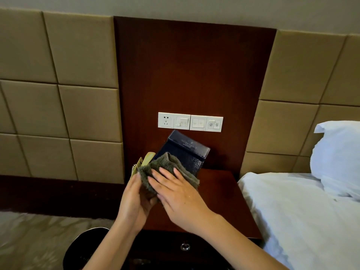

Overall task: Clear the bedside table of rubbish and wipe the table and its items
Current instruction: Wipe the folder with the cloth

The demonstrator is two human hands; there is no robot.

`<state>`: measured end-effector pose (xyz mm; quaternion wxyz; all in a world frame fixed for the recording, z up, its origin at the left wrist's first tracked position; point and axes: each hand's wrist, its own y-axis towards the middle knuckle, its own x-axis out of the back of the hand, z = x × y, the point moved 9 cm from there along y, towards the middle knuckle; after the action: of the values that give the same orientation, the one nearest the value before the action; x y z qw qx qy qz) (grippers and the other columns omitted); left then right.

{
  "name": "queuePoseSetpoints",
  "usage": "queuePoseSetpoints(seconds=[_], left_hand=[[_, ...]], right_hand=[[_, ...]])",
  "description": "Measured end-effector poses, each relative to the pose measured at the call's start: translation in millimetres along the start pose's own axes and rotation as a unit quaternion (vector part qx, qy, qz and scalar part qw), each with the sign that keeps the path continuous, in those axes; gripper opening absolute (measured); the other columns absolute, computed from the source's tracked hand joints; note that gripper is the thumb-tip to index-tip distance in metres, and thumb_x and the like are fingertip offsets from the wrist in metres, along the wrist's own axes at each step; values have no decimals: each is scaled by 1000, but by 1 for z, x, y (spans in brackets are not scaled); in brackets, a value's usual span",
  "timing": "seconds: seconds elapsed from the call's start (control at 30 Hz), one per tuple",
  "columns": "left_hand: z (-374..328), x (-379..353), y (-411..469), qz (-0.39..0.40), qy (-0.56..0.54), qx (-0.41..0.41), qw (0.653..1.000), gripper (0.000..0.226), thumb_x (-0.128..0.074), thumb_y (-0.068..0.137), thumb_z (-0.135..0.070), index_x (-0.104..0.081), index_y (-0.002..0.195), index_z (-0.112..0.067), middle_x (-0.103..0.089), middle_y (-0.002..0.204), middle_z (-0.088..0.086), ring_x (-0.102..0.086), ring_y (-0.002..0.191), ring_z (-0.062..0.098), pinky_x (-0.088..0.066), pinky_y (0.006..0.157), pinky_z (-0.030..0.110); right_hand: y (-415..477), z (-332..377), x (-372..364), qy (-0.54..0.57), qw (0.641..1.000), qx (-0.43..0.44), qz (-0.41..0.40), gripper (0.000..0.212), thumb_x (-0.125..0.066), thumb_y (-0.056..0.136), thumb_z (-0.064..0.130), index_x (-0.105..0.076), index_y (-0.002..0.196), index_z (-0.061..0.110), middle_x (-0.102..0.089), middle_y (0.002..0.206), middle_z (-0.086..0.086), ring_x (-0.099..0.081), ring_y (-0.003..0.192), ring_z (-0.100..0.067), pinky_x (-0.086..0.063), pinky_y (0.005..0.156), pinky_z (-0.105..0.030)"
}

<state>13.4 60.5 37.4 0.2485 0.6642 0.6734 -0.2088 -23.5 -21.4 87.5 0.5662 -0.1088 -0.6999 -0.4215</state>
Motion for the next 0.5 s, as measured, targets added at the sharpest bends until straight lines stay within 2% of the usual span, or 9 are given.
queuePoseSetpoints(seconds=[0.1,0.17,0.23,0.3,0.4,0.5], left_hand=[[0,5,1,-14,-39,1,999,33,-32,102,-25,-60,116,-15,-72,101,6,-70,84,16,-58,56,27],[-2,6,1,-14,-50,-4,999,34,-31,102,-27,-60,113,-13,-73,93,7,-71,77,17,-57,55,28],[-3,8,0,-15,-34,-9,999,33,-30,102,-29,-59,109,-14,-73,88,7,-71,71,18,-57,54,29],[-7,12,-2,-22,-13,-19,999,32,-29,103,-28,-57,105,-15,-71,94,8,-71,77,22,-57,55,31],[-11,13,-3,-26,23,-27,999,28,-30,103,-25,-55,106,-13,-70,100,8,-70,86,28,-58,58,33],[-12,5,-6,-17,76,-25,997,27,-31,103,-23,-56,104,-13,-71,96,8,-72,81,26,-59,59,33]], right_hand=[[-6,-2,1,-33,999,18,-2,50,-24,97,26,-40,143,17,-36,152,1,-22,144,-15,-2,115,-43],[-17,-5,0,-45,998,35,1,48,-28,97,25,-41,142,19,-37,151,3,-24,143,-13,-7,116,-42],[-27,-18,3,-16,999,30,-1,47,-31,97,23,-41,142,19,-37,151,4,-22,144,-9,-7,117,-40],[-34,-40,12,6,1000,-1,-22,46,-31,98,23,-43,142,19,-37,149,7,-21,143,-6,-8,117,-41],[-36,-66,19,-40,998,-32,-24,47,-29,98,25,-42,142,19,-38,148,7,-18,141,-5,-11,116,-45],[-25,-61,20,-92,995,-23,-26,47,-29,97,26,-45,140,16,-45,146,1,-25,139,-12,-16,113,-48]])
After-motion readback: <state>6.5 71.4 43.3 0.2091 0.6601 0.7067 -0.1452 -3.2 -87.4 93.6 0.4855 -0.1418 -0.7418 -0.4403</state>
